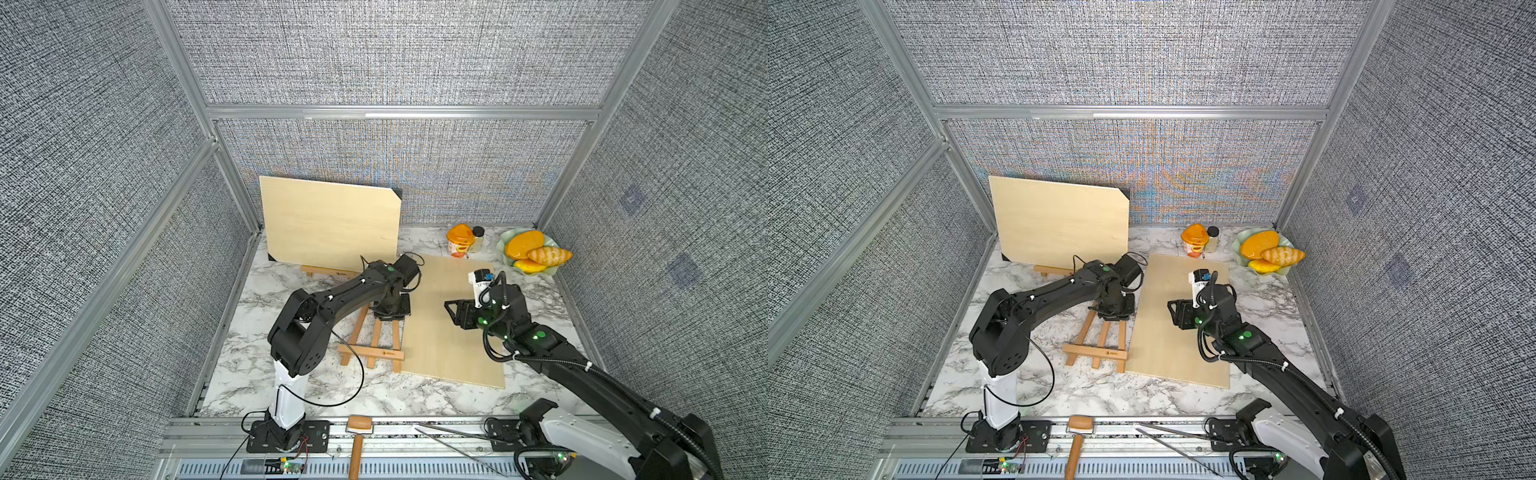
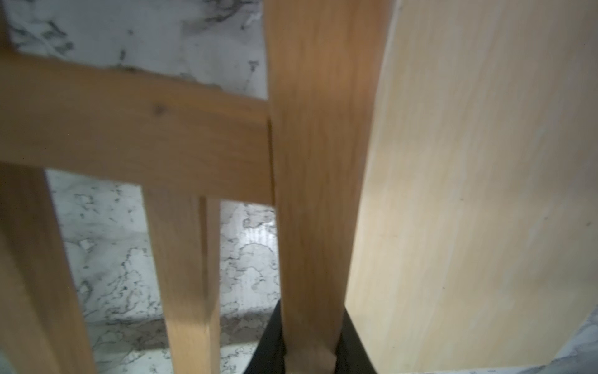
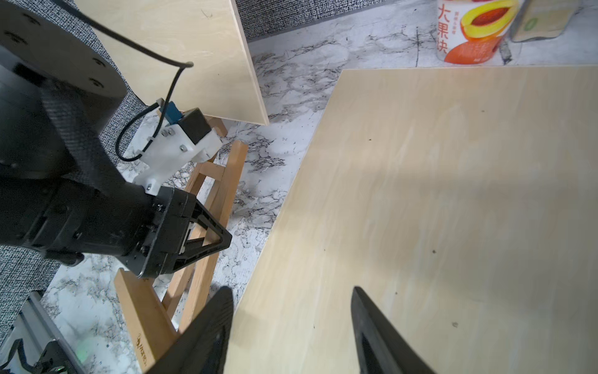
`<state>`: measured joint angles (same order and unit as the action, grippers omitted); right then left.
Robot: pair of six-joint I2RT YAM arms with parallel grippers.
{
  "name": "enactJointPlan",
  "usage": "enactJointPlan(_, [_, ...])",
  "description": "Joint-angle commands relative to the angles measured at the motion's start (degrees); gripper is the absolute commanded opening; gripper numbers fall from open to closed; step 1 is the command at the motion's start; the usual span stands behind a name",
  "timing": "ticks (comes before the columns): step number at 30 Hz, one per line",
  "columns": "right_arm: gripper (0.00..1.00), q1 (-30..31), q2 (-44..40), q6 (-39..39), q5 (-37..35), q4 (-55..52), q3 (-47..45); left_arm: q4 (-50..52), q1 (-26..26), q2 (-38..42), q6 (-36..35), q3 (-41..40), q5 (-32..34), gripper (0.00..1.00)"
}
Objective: Disassemble the easel
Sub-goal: Place the easel at the center of the board.
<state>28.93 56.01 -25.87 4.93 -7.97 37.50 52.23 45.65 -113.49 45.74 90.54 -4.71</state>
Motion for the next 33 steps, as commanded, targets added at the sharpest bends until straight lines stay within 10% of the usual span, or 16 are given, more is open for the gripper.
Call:
enactJointPlan(1, [0.61, -1.3, -1.9, -0.1, -2.5, -4.6, 0.6, 2.3, 2.0, -1.7, 4.6, 4.0, 0.1, 0.00])
enactJointPlan(8, [0.63, -12.8, -5.7, 1.3, -5.6, -18.9, 5.4, -5.9, 8.3, -8.6, 15.0, 15.2, -5.7, 0.00])
enactJointPlan(12, [0.63, -17.7, -7.2, 2.3, 6.6, -19.8, 5.4, -3.3, 8.8, -13.3, 16.6, 23.5, -4.2, 0.00])
enactJointPlan(18, [0.65, -12.9, -9.4, -5.8, 19.2, -10.2, -2.8, -1.2, 8.1, -11.6, 16.6, 26.1, -0.9, 0.00])
enactJointPlan(33, [0.61, -7.4, 1.2, -8.6, 20.1, 4.3, -5.2, -6.3, 7.9, -6.5, 11.7, 21.4, -7.7, 0.00])
